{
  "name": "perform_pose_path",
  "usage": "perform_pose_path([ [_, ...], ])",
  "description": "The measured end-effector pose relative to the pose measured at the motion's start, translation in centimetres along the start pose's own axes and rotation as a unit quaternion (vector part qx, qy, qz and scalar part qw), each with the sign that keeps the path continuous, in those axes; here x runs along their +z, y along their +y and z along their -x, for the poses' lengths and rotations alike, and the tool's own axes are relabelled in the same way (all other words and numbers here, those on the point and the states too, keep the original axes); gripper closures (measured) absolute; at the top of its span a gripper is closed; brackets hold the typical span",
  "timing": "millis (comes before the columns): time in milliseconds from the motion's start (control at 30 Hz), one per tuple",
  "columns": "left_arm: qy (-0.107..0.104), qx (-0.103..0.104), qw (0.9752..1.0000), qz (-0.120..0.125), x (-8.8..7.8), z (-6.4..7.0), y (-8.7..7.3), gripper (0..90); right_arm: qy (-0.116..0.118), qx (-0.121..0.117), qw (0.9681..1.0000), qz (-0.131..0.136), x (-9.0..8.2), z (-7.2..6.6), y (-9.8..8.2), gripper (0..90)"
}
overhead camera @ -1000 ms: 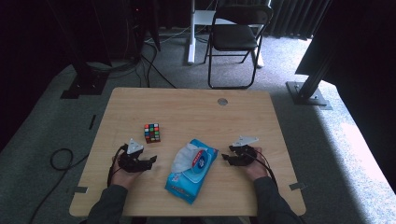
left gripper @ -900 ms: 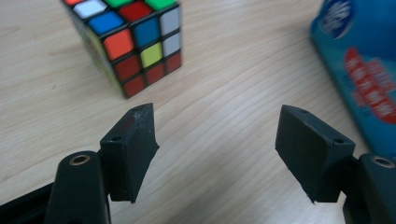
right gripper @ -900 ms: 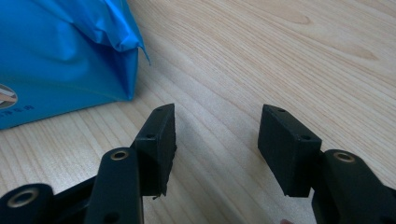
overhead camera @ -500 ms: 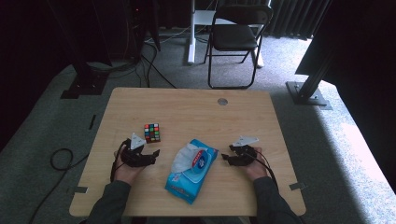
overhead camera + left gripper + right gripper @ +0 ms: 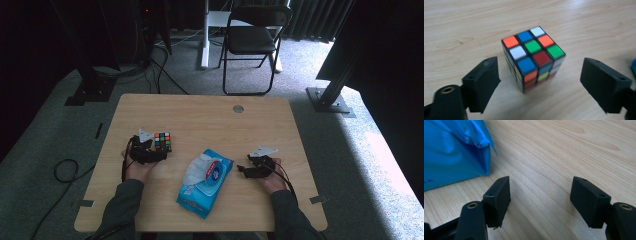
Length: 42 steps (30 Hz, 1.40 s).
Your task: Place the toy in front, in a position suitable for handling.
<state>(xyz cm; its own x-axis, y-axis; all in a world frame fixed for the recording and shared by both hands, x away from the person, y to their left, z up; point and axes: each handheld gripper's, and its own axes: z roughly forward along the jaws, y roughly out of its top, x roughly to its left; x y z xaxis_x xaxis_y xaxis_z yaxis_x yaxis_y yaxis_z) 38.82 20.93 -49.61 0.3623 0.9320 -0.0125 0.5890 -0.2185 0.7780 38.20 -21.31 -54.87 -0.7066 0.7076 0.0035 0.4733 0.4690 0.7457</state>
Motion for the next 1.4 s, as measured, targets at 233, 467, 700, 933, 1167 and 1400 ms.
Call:
perform_pose_path([
  [233,0.016,-0.01,0.9998,-0.007,1.3,0.2,1.3,14.7,0.0,-0.001,1.0,0.0,0.0,0.0,0.0,32.0],
  [467,0.028,-0.015,0.9992,-0.023,2.7,0.5,1.9,14.7,0.0,-0.001,1.0,0.0,0.0,0.0,0.0,32.0],
  [700,0.032,-0.025,0.9984,-0.039,3.9,0.4,1.5,15.1,0.0,0.0,1.0,0.0,0.0,0.0,0.0,32.0],
  [933,0.035,-0.025,0.998,-0.047,4.2,0.5,1.2,22.5,0.0,0.0,1.0,0.0,0.0,0.0,0.0,32.0],
  [1167,0.028,-0.028,0.9982,-0.044,4.1,0.2,1.1,33.0,0.0,-0.001,1.0,0.0,0.0,0.0,0.0,32.0],
  [1400,0.03,-0.016,0.9985,-0.044,4.0,0.4,1.2,34.1,0.0,-0.001,1.0,0.0,0.0,0.0,0.0,32.0],
])
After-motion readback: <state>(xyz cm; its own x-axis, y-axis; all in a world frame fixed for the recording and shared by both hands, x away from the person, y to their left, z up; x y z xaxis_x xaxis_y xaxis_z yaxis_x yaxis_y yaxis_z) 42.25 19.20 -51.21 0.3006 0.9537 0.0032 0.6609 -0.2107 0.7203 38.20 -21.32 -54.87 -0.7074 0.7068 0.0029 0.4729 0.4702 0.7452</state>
